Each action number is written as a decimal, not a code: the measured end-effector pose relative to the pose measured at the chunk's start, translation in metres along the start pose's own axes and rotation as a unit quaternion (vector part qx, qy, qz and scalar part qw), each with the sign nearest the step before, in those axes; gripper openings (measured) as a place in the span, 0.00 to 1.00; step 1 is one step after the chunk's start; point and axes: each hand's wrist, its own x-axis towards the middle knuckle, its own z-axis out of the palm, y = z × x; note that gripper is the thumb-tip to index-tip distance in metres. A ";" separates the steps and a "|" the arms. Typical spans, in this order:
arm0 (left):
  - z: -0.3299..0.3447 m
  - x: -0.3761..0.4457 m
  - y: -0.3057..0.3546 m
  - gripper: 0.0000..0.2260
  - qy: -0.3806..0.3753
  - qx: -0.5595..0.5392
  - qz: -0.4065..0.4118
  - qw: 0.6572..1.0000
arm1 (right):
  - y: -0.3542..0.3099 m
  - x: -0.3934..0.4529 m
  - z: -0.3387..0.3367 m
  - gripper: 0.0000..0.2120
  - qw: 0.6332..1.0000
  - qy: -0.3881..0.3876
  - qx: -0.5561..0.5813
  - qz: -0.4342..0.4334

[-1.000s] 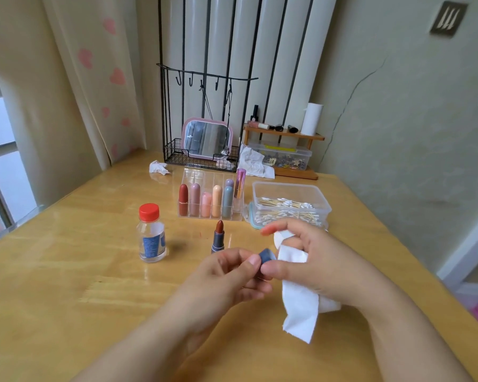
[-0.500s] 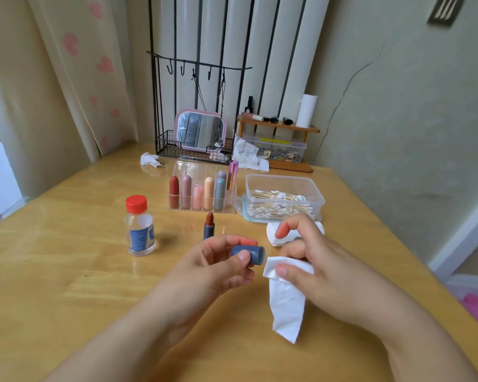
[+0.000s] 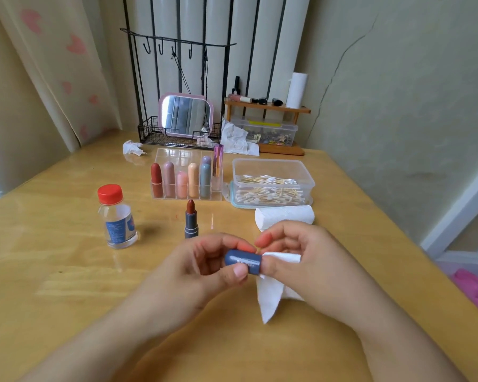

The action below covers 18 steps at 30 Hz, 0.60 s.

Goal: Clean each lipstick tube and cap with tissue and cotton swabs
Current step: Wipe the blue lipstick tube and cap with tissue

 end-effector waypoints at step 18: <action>-0.006 0.000 0.006 0.12 0.021 -0.014 0.035 0.999 | 0.000 -0.001 0.007 0.07 0.977 -0.101 0.182 0.056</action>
